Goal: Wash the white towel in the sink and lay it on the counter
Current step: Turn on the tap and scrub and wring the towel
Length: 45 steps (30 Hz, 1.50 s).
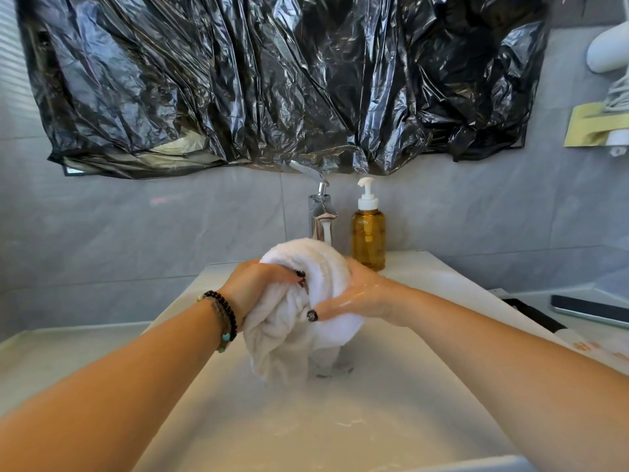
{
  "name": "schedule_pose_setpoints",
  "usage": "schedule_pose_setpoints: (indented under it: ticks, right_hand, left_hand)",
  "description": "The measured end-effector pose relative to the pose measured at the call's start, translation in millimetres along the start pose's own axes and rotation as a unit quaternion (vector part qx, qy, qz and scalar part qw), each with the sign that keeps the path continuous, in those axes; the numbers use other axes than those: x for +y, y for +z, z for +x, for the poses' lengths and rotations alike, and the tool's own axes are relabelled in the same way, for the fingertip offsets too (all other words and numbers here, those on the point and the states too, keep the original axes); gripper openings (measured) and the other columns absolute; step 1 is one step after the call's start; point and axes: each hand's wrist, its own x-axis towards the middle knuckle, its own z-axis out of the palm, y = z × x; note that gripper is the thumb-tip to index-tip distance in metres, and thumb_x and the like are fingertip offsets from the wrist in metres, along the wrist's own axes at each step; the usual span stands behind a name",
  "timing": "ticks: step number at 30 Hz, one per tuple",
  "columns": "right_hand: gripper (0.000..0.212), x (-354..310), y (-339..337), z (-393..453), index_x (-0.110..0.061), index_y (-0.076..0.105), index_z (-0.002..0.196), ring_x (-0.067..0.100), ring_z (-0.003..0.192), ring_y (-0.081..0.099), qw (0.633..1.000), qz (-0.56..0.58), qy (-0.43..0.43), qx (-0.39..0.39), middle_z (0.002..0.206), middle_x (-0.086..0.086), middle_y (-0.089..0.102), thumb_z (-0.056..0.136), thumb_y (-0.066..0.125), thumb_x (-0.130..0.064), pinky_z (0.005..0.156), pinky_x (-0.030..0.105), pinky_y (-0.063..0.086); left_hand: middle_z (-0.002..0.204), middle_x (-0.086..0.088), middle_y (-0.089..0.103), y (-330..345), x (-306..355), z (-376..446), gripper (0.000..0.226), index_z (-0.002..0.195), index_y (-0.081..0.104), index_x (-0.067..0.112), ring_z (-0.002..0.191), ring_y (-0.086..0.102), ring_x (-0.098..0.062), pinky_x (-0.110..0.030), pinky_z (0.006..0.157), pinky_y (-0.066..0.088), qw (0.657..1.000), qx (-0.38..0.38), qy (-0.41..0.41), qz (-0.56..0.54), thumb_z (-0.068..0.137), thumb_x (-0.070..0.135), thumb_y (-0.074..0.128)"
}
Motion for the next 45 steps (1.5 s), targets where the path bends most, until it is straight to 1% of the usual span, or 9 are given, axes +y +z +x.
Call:
schedule_pose_setpoints:
  ticks: [2, 6, 9, 13, 21, 26, 32, 40, 45]
  right_hand:
    - [0.083, 0.3, 9.4, 2.5, -0.035, 0.057, 0.124, 0.010, 0.109, 0.063, 0.999, 0.042, 0.019, 0.006, 0.117, -0.009, 0.066, 0.050, 0.095, -0.029, 0.090, 0.035, 0.056]
    - [0.091, 0.9, 22.8, 3.5, -0.023, 0.059, 0.121, 0.021, 0.105, 0.064, 0.992, 0.060, 0.086, 0.067, 0.114, 0.001, 0.066, 0.034, 0.084, -0.033, 0.088, 0.042, 0.057]
    - [0.051, -7.1, 25.6, 2.4, -0.023, 0.060, 0.103, 0.021, 0.096, 0.063, 0.983, 0.049, 0.123, 0.129, 0.102, 0.000, 0.065, 0.058, 0.084, -0.022, 0.082, 0.036, 0.057]
    - [0.041, -13.8, 21.9, 6.5, -0.015, 0.058, 0.100, 0.026, 0.092, 0.061, 0.975, 0.022, 0.129, 0.177, 0.097, 0.004, 0.062, 0.065, 0.082, -0.018, 0.076, 0.034, 0.054]
    - [0.033, -3.5, -11.9, -2.5, -0.011, 0.067, 0.110, 0.032, 0.101, 0.066, 0.980, 0.153, 0.122, 0.041, 0.105, 0.017, 0.069, 0.077, 0.069, -0.005, 0.098, 0.046, 0.050]
    - [0.077, 14.8, -22.6, 1.6, -0.016, 0.063, 0.121, 0.034, 0.107, 0.056, 0.940, 0.319, 0.120, -0.004, 0.115, 0.015, 0.061, 0.054, 0.084, -0.048, 0.085, 0.041, 0.046]
    - [0.078, 16.5, 12.2, 5.6, -0.021, 0.063, 0.125, 0.042, 0.111, 0.061, 0.872, 0.456, 0.158, -0.078, 0.118, 0.014, 0.068, 0.078, 0.043, -0.080, 0.094, 0.062, 0.045]
    - [0.070, 10.9, 2.4, 16.2, -0.031, 0.062, 0.123, 0.034, 0.099, 0.065, 0.858, 0.489, 0.126, 0.098, 0.116, 0.011, 0.069, 0.086, 0.027, -0.079, 0.088, 0.052, 0.047]
    - [0.026, 21.5, -6.5, 12.9, -0.020, 0.058, 0.086, 0.024, 0.074, 0.062, 0.903, 0.398, 0.103, 0.125, 0.081, 0.007, 0.063, 0.083, 0.067, -0.045, 0.062, 0.029, 0.047]
  left_hand:
    - [0.061, 0.017, 0.070, -12.9, -9.3, 10.8, 0.045, 0.087, 0.064, 0.017, 0.094, 0.061, -0.022, -0.010, 0.052, 0.049, 0.997, -0.060, -0.038, -0.015, 0.046, 0.029, 0.076]
    - [0.100, -0.021, 0.072, 6.0, 3.6, -6.6, 0.052, 0.106, 0.069, -0.003, 0.096, 0.068, -0.036, -0.040, 0.088, 0.053, 0.997, -0.020, 0.002, -0.077, 0.056, 0.011, 0.070]
    - [0.092, -0.021, 0.071, 8.6, 0.2, -4.0, 0.042, 0.099, 0.072, -0.001, 0.085, 0.069, -0.031, -0.040, 0.082, 0.053, 0.996, -0.036, 0.022, -0.081, 0.059, 0.010, 0.067]
    - [0.092, -0.019, 0.073, 11.8, 0.3, -3.5, 0.041, 0.097, 0.072, 0.004, 0.085, 0.071, -0.032, -0.041, 0.082, 0.056, 0.999, -0.012, 0.014, -0.046, 0.058, 0.016, 0.071]
    - [0.081, -0.017, 0.070, 4.9, 3.6, -5.1, 0.039, 0.089, 0.071, 0.004, 0.074, 0.066, -0.029, -0.039, 0.076, 0.051, 0.999, -0.012, -0.005, -0.049, 0.062, 0.031, 0.078]
    - [0.094, -0.017, 0.066, 9.9, 3.8, -4.4, 0.047, 0.111, 0.065, 0.001, 0.084, 0.065, -0.025, -0.036, 0.080, 0.050, 0.986, -0.016, 0.028, -0.165, 0.075, 0.032, 0.068]
    - [0.116, -0.023, 0.062, 10.6, 3.9, 0.8, 0.044, 0.124, 0.058, -0.001, 0.110, 0.059, -0.036, -0.048, 0.103, 0.044, 0.951, -0.057, 0.083, -0.294, 0.087, 0.021, 0.051]
    - [0.104, -0.022, 0.071, 3.2, -4.4, 2.7, 0.056, 0.112, 0.065, -0.003, 0.093, 0.069, -0.032, -0.036, 0.080, 0.054, 0.996, -0.046, -0.004, -0.072, 0.062, 0.022, 0.067]
    - [0.094, -0.009, 0.076, 20.7, -7.4, -7.5, 0.041, 0.101, 0.072, 0.008, 0.093, 0.071, -0.028, -0.036, 0.082, 0.058, 0.965, -0.157, -0.046, 0.204, 0.063, 0.022, 0.082]
